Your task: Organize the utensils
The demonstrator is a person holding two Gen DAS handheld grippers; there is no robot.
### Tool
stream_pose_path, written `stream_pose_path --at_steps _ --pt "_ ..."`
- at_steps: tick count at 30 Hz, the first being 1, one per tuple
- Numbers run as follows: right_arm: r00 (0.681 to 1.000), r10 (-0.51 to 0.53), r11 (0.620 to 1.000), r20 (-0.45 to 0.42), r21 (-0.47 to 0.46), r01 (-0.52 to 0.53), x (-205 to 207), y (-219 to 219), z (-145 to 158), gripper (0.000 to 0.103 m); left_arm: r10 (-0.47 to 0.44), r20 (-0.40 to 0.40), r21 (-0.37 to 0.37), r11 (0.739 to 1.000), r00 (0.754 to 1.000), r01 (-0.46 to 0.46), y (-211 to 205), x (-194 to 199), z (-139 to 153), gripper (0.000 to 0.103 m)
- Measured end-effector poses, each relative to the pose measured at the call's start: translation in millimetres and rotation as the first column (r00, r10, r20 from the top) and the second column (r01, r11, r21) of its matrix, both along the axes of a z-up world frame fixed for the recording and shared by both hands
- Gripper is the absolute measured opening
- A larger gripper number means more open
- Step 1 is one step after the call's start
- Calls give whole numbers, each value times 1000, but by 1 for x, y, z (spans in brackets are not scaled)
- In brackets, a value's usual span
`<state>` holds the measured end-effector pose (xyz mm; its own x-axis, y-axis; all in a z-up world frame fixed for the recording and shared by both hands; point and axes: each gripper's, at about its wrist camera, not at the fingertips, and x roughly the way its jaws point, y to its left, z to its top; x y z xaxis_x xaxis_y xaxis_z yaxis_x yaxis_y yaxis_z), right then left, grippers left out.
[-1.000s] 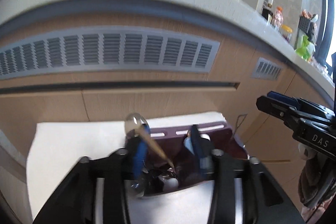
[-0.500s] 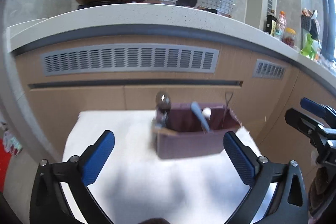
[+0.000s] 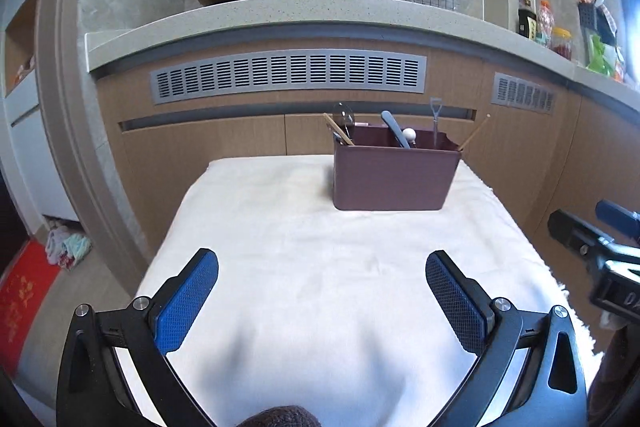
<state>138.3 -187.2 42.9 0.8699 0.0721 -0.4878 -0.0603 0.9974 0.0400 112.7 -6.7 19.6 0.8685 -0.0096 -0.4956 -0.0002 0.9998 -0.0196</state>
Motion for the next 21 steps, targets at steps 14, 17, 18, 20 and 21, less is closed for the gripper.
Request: stream_pose_path --at_steps 14,17,18,20,21 --pt "999 -7 999 31 -39 8 -18 -3 -1 101 -12 24 1 1000 1000 12 -3 -20 15 103" --pt "1000 0 999 29 -46 2 -18 -2 -1 101 -17 22 3 1000 1000 16 -4 -19 16 103" --pt "1000 1 999 29 -47 0 -19 -2 -1 101 -16 22 4 1000 1000 16 -5 -20 16 103" --pt "1000 5 999 28 -49 -3 -19 -1 -2 101 -19 21 5 1000 1000 19 -5 -19 17 103" --pt "1000 5 999 28 -49 -3 -19 -1 -2 101 -22 19 6 1000 1000 22 -5 -19 17 103"
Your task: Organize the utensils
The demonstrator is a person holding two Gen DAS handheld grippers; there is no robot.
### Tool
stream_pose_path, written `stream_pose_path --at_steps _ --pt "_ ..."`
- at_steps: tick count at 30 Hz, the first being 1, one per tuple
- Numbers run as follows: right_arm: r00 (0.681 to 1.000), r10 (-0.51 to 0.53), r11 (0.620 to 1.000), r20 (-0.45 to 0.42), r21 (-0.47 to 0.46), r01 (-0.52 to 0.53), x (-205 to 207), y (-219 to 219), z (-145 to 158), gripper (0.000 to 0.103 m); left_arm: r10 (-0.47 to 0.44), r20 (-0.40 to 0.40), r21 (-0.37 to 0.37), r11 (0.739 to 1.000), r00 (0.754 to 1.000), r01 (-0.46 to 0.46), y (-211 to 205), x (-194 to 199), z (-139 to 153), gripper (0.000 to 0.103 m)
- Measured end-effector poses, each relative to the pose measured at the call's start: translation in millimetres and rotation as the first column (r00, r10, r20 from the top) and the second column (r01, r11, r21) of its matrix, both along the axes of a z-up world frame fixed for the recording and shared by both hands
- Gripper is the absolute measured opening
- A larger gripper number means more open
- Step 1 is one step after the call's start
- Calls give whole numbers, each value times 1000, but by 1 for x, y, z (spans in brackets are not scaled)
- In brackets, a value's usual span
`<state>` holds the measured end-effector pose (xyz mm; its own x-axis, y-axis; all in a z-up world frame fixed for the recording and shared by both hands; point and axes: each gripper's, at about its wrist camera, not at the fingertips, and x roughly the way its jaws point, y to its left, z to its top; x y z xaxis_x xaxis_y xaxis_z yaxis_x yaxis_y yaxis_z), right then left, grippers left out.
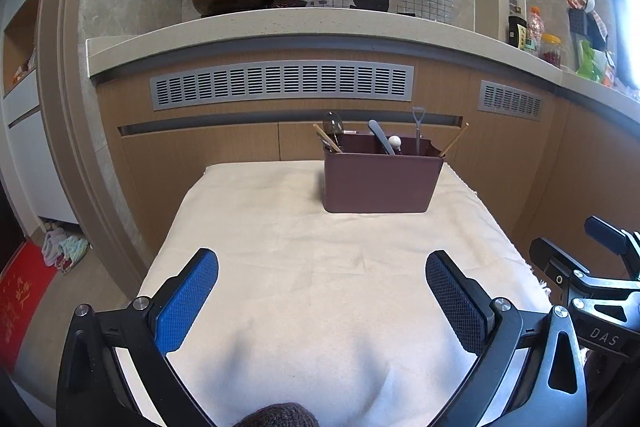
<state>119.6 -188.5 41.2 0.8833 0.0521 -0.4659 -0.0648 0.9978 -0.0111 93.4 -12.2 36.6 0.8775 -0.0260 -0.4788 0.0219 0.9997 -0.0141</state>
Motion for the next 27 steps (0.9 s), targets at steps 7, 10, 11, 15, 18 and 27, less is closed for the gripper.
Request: stream_pose_path --at_steps 7,10,11,15,18,27 --pt "1000 -2 1000 1 -1 2 0 0 1 101 -2 -4 -1 1000 1000 2 0 1 0 103" --pt "1000 -3 1000 3 -1 3 0 0 2 101 0 -7 -1 1000 1000 0 -1 1 0 103" --pt "1000 -4 1000 4 -2 4 0 0 2 101 -1 -8 -1 1000 1000 1 -1 1 0 103" --pt "1000 -4 1000 6 -2 4 -1 -2 3 101 -3 -11 -2 1000 1000 3 -1 1 -2 103" --pt "1000 -5 1000 7 -2 5 -1 -2 3 101 -6 -16 1 1000 1000 6 -2 2 -3 103" --pt "1000 -6 1000 12 1 6 -3 -4 4 101 -9 -18 1 1000 1000 9 -2 3 -3 103"
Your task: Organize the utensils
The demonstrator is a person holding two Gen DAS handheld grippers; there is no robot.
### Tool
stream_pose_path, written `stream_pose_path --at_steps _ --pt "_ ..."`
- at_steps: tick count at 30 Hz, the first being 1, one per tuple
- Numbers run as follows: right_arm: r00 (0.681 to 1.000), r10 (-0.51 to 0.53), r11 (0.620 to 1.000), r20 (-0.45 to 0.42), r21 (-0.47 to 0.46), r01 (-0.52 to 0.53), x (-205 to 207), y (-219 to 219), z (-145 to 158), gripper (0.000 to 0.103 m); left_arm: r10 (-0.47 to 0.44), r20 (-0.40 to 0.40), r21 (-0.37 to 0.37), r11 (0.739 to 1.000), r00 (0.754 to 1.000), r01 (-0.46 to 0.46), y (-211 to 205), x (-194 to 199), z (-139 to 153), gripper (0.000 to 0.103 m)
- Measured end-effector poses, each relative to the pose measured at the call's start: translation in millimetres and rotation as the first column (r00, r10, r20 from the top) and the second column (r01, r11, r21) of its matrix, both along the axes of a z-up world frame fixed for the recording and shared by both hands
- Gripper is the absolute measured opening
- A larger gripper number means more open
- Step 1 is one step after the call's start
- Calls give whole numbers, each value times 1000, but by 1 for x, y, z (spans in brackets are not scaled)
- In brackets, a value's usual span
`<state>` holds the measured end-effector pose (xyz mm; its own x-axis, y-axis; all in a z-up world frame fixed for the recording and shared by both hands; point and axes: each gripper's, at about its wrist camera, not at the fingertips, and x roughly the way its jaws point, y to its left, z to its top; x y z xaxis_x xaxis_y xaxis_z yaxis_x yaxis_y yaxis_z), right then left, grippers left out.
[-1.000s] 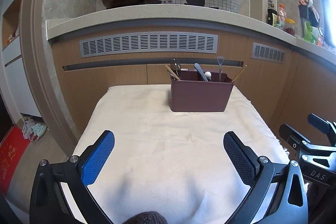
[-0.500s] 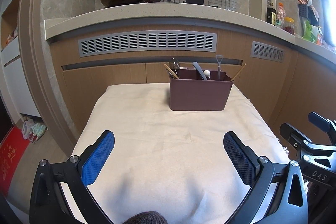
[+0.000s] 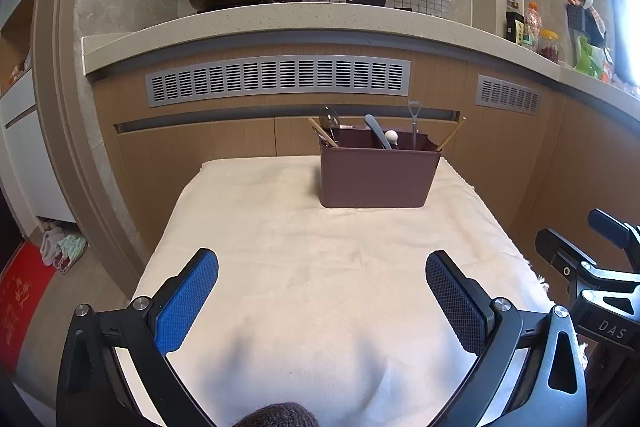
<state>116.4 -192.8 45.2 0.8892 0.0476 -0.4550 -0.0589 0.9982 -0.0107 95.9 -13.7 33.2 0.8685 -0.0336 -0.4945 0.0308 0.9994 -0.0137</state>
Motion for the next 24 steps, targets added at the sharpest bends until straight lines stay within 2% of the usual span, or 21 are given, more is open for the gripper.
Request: stream_pose_path --at_steps 24 --pt "1000 -8 1000 7 7 8 -2 -4 4 103 4 1 11 1000 1000 -4 -3 -4 -1 103"
